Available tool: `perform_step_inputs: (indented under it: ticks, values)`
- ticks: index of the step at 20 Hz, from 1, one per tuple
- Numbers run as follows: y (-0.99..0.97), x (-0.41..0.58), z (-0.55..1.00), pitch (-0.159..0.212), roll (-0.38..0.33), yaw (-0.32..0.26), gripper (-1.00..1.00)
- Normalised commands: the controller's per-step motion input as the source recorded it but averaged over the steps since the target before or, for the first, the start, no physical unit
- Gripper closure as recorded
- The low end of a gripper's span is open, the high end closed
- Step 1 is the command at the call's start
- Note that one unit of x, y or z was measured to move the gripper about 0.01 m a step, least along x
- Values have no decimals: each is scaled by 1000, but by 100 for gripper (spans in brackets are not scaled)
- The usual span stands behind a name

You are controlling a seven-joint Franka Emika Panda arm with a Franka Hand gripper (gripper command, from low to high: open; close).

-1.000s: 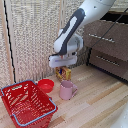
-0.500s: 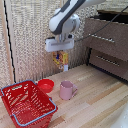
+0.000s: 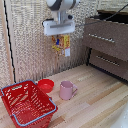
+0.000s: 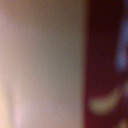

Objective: Meticulously direct the gripper system near the nourishment stick. Grapple the nourishment stick firmly with the gripper system. Progress with the gripper system grasping the stick toward the storage box. Tenderly permit the nourishment stick to descend into the box.

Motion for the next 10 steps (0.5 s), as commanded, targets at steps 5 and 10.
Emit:
perform_step_inputs:
  ticks: [5, 10]
  values:
    - [530, -783, 692, 0, -25, 0, 100]
    - [655, -479, 361, 0, -8, 22, 100]
